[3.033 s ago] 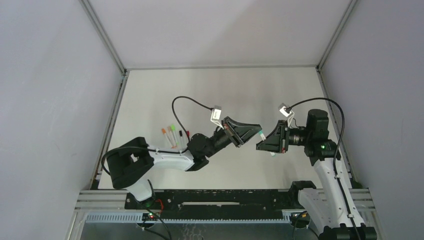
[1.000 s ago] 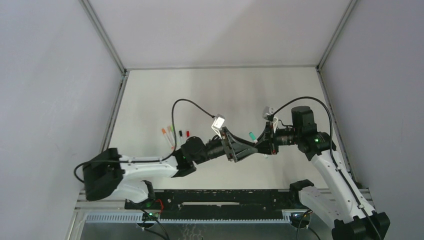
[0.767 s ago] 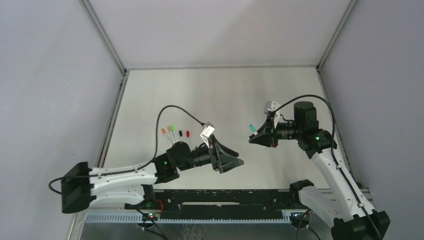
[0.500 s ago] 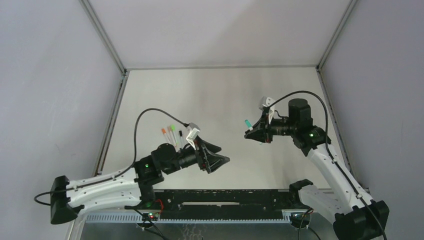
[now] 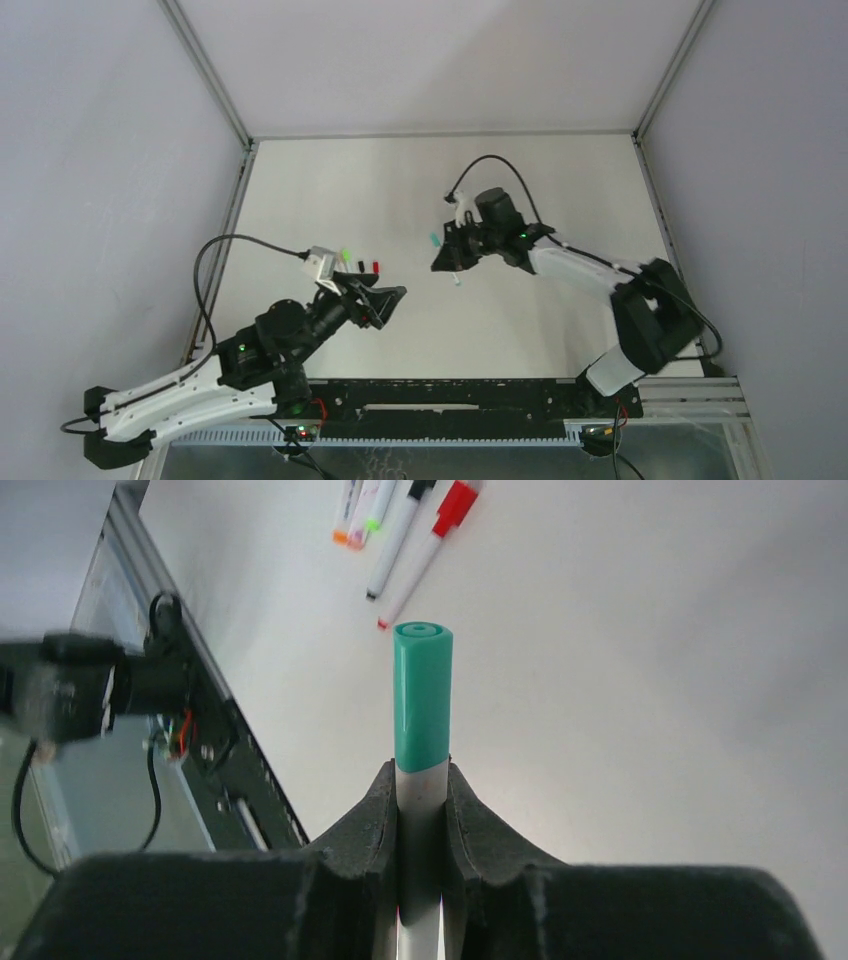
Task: Insert the pens into the pen caps
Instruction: Place the pen at the center of the board, then reset both arms
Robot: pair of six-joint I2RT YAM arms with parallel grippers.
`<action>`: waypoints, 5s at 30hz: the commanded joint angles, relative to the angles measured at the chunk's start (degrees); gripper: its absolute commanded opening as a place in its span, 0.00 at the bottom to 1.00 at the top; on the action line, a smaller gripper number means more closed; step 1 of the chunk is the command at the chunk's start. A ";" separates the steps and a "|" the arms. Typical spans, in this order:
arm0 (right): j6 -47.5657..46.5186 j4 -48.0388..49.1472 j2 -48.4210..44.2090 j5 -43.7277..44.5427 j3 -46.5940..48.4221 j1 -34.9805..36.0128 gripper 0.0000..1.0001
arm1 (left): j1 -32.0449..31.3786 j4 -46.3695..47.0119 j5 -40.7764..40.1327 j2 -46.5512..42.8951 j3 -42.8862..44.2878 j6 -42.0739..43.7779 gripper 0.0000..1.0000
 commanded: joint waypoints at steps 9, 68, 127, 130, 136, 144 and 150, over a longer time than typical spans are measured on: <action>19.57 5.16 24.60 5.95 16.46 7.65 0.05 | 0.23 -3.89 -8.29 -10.88 -6.32 -1.40 0.81; -14.25 -30.55 -33.99 4.81 40.99 -41.07 1.00 | 47.16 -27.83 31.74 15.37 52.85 9.97 1.00; -10.64 -27.93 -33.68 7.53 41.23 -41.25 1.00 | 47.16 -28.20 36.05 8.13 45.44 11.76 1.00; -10.64 -27.94 -33.74 7.48 41.13 -41.25 1.00 | 47.16 -28.12 35.92 8.00 45.21 11.76 1.00; -10.75 -27.84 -33.69 7.45 41.04 -41.25 1.00 | 47.16 -28.20 35.91 7.93 45.24 11.85 1.00; -10.91 -27.84 -33.88 7.44 40.82 -41.25 1.00 | 47.15 -28.29 35.82 7.91 45.16 11.92 1.00; -10.99 -27.80 -33.93 7.44 40.61 -41.25 1.00 | 47.16 -28.47 35.67 7.85 45.01 12.12 1.00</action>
